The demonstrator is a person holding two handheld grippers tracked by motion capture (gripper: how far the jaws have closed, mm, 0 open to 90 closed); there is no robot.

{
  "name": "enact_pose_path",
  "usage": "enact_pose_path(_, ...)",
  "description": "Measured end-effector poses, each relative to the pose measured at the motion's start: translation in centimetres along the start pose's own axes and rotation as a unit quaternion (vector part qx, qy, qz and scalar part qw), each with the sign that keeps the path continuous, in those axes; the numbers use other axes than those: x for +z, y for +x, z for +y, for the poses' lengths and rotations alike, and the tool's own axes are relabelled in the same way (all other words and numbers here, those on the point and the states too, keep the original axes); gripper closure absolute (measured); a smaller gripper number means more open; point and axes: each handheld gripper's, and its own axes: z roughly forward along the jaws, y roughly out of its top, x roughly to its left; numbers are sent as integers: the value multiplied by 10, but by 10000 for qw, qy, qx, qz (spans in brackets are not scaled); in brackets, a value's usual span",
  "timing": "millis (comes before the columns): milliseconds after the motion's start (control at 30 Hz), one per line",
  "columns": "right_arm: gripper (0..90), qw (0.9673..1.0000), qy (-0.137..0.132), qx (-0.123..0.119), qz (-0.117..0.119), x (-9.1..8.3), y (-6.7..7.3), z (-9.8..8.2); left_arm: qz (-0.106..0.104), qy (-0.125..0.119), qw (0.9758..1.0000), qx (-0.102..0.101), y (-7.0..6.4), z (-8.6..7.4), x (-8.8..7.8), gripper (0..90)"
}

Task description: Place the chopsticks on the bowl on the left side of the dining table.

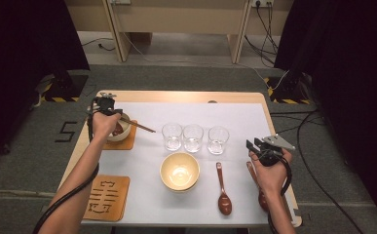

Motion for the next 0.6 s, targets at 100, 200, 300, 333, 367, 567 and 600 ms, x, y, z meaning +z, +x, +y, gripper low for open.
enact_pose_path(100,637,10000,-1,-19,5,0,0,0,30,42,10000,4,0,0,2,889)
enact_pose_path(200,637,10000,-4,-21,8,0,0,0,92,109,9999,29,2,1,4,889)
enact_pose_path(300,637,10000,2,-10,16,1,0,0,112,136,9998,25,3,1,5,889)
enact_pose_path(333,637,10000,5,-14,13,1,0,0,117,151,9998,23,3,1,5,889)
enact_pose_path(367,637,10000,17,-27,9,1,0,0,132,170,9998,26,3,1,6,889)
enact_pose_path(567,639,10000,14,-24,14,2,1,-1,225,246,9994,15,5,0,7,890)
enact_pose_path(600,639,10000,24,-18,22,2,1,-1,241,259,9994,12,6,0,7,890)
